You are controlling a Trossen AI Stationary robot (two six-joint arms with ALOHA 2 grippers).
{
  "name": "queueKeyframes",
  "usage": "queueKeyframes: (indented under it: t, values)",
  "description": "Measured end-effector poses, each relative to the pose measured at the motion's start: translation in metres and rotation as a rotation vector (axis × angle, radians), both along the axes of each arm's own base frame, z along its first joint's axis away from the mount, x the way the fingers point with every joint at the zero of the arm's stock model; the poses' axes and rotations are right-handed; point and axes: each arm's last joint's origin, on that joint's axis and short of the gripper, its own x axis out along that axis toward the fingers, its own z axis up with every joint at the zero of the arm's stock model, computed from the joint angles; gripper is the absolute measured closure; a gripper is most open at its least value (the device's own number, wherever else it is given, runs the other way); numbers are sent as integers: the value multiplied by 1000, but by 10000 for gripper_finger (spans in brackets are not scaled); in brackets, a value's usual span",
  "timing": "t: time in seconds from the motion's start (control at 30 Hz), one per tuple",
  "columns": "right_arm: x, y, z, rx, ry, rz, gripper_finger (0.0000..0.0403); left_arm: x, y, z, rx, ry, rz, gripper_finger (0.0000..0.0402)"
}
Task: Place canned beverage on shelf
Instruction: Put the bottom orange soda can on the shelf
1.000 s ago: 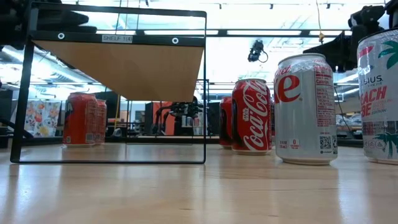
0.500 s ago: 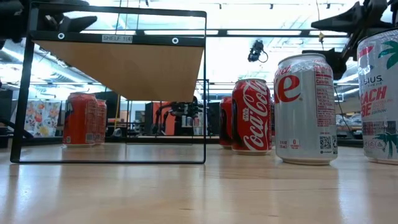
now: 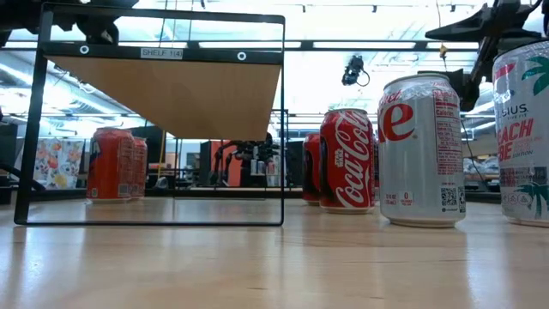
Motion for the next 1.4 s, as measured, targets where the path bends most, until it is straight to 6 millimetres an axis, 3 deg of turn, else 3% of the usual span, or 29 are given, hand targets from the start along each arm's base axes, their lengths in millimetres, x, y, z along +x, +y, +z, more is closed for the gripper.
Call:
queueKeyframes:
  t: [0.2, 0.5, 0.73, 0.93, 1.1, 1.23, 1.4]
  values:
    - [1, 2, 0, -30, 6, 52, 51, 2, 1, 6, -23, 27, 58, 281]
    - [2, 3, 11, -150, 69, 69, 53, 7, 4, 32, 55, 271, 252, 281]
    - [14, 1, 42, -259, 214, -17, 71, 0, 12, 55, -62, 517, 351, 281]
    - [37, 0, 83, -384, 277, -78, 79, -5, 18, 62, -182, 688, 437, 276]
    - [60, -1, 122, -494, 298, -112, 79, -1, 20, 58, -218, 872, 492, 231]
    - [80, -1, 147, -553, 318, -128, 79, 7, 21, 68, -225, 1020, 439, 179]
    - [107, -1, 148, -571, 357, -122, 79, 16, 28, 83, -152, 1206, 503, 147]
